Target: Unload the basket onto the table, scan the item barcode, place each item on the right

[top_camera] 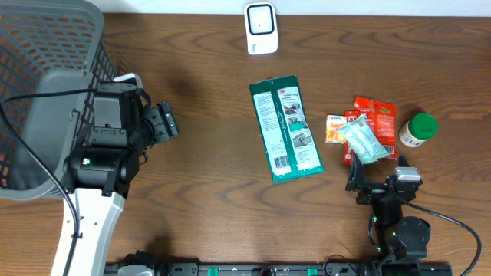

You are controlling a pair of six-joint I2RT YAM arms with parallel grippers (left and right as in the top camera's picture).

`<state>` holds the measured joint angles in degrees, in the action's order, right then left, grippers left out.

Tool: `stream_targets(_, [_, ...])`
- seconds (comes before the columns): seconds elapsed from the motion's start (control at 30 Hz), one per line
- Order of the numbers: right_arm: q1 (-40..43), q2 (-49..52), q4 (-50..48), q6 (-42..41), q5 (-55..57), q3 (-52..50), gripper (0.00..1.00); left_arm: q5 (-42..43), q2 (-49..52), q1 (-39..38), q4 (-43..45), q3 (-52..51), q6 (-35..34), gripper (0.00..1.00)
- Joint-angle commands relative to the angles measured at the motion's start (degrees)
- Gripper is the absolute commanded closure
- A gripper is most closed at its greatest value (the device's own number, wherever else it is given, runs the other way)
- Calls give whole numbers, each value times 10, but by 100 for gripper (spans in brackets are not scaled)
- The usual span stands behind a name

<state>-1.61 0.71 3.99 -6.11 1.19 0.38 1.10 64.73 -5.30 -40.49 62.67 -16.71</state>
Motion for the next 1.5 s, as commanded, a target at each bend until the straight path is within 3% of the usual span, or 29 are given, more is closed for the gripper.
stream_targets(0.0, [4, -3, 2, -7, -2, -1, 1, -7, 0, 3, 0, 6, 1, 18])
stream_targets(0.67, [4, -3, 2, -7, -2, -1, 1, -7, -26, 3, 0, 6, 1, 18])
stream_targets(0.8, [4, -3, 2, -7, -2, -1, 1, -7, -115, 3, 0, 5, 1, 18])
stream_targets(1.03, [4, -3, 2, -7, -2, -1, 1, -18, -355, 20, -23, 5, 11, 18])
stream_targets(1.3, [4, -3, 2, -7, -2, -1, 1, -18, -534, 28, -166, -3, 12, 18])
stream_targets(1.47, [4, -3, 2, -7, -2, -1, 1, -18, -615, 28, -171, -47, 12, 18])
